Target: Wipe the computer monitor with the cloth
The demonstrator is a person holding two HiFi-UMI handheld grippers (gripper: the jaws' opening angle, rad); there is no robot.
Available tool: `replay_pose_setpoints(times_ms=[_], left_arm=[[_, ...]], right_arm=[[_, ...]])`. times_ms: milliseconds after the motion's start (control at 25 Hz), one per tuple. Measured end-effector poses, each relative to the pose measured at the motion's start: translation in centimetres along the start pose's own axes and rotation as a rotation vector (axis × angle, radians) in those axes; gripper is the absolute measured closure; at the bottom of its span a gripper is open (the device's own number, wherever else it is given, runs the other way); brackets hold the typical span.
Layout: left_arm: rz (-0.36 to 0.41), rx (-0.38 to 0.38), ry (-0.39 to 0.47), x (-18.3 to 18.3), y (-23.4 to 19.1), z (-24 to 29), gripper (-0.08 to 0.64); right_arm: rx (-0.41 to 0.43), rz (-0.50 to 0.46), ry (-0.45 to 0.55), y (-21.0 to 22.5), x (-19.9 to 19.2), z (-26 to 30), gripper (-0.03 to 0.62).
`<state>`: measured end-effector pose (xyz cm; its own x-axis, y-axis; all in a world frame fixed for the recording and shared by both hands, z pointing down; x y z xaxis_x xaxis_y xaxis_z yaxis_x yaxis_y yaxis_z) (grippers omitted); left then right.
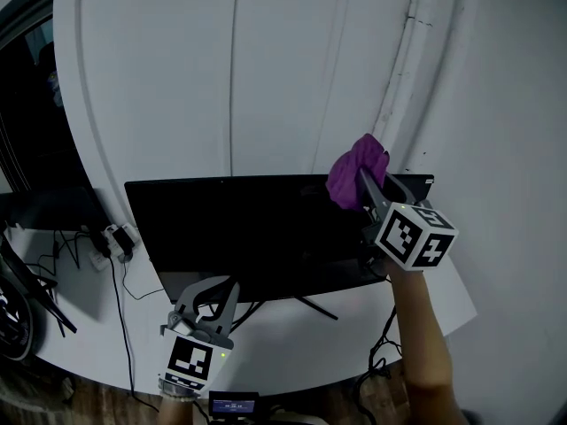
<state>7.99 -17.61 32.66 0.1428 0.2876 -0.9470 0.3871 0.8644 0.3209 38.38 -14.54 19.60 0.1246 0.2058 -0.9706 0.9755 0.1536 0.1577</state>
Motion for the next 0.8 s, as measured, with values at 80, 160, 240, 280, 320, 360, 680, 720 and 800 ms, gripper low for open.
replay_pose_setpoints(times_ms=[80, 160, 240, 280, 320, 360, 680, 720, 800], left_arm=[[0.000, -0.006, 0.004, 0.1, 0.1, 0.3, 0.554], [-0.002, -0.013, 0.006, 0.1, 0.2, 0.5, 0.554], [-0.001, -0.020, 0.008, 0.2, 0.4, 0.8, 0.554], [-0.001, -0.021, 0.007, 0.1, 0.5, 0.9, 0.554], [-0.001, -0.019, 0.002, -0.1, 0.6, 1.0, 0.554], [0.000, -0.018, -0.003, -0.2, 0.7, 1.2, 0.554], [-0.003, -0.029, 0.008, 0.2, 1.2, 2.0, 0.554], [-0.002, -0.031, 0.008, 0.3, 1.3, 2.2, 0.554], [0.001, -0.030, -0.001, 0.2, 1.4, 2.3, 0.554]], right_arm=[[-0.015, -0.006, -0.001, 0.8, 0.2, -0.2, 0.500], [-0.034, -0.015, -0.004, 1.6, 0.4, -0.5, 0.500], [-0.053, -0.022, -0.006, 2.5, 0.6, -0.9, 0.500], [-0.062, -0.024, -0.006, 3.1, 0.7, -1.0, 0.500], [-0.070, -0.026, -0.005, 3.6, 0.7, -1.2, 0.500], [-0.078, -0.028, -0.005, 4.1, 0.8, -1.4, 0.500], [-0.145, -0.056, -0.012, 7.8, 1.6, -2.4, 0.500], [-0.154, -0.059, -0.014, 8.3, 1.7, -2.6, 0.500], [-0.173, -0.068, -0.018, 9.3, 2.0, -2.9, 0.501]])
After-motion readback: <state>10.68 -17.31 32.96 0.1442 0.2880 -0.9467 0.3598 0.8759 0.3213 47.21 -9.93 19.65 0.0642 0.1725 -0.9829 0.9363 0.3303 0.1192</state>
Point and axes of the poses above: the fingertips, and each gripper's own axes: z forward along the fingers, y to its right, x out of its top, the point moved 6 cm from there along -z, backward along the fingers, and after that the axes turned 3 degrees about y, right-handed, at the moved point
